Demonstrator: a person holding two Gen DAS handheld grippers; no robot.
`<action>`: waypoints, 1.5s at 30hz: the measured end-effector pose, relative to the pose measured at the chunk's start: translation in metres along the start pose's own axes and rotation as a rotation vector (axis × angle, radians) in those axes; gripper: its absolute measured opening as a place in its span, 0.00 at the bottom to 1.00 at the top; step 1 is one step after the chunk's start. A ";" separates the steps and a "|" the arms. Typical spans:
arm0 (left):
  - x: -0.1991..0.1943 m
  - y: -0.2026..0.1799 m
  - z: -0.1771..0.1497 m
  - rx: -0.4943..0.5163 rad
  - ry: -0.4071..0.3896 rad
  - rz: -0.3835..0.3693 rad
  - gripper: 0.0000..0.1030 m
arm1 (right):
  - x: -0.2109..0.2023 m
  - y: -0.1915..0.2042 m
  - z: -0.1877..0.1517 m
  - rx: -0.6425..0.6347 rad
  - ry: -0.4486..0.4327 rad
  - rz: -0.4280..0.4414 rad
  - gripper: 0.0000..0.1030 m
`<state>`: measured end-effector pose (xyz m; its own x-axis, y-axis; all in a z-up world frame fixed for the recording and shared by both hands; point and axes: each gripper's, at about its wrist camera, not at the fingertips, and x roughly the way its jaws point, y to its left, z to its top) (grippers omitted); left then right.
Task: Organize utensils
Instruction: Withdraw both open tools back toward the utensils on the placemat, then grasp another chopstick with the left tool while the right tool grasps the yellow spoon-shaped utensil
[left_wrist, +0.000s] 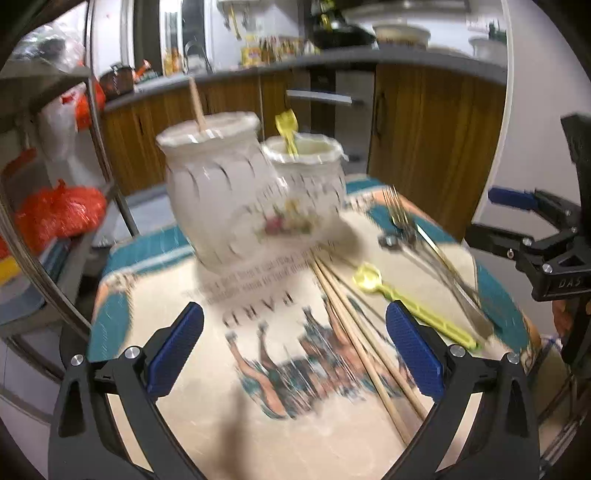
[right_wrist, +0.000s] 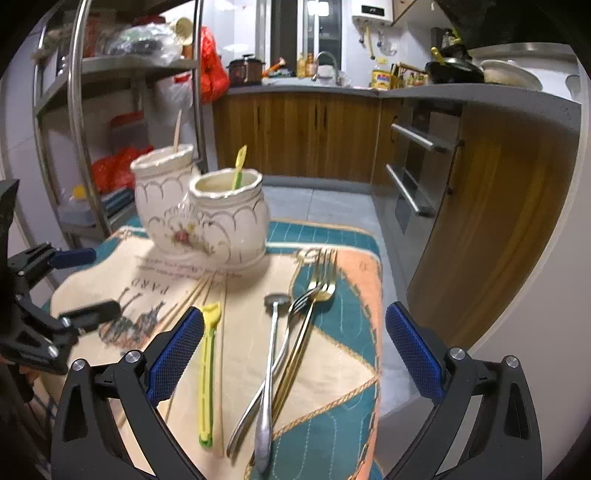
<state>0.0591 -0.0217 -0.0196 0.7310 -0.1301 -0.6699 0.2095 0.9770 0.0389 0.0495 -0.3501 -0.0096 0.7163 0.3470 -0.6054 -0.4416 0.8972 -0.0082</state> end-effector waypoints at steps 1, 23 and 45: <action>0.004 -0.004 -0.003 0.011 0.026 0.005 0.94 | 0.001 0.001 -0.001 -0.007 0.011 0.001 0.95; 0.023 -0.026 -0.012 0.095 0.208 -0.059 0.29 | 0.025 0.031 -0.015 -0.088 0.196 0.076 0.64; 0.018 0.027 -0.016 0.057 0.264 -0.064 0.06 | 0.060 0.078 -0.010 -0.212 0.321 0.108 0.11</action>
<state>0.0679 0.0050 -0.0422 0.5219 -0.1352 -0.8422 0.2911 0.9563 0.0269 0.0527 -0.2623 -0.0550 0.4696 0.3029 -0.8293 -0.6307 0.7724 -0.0750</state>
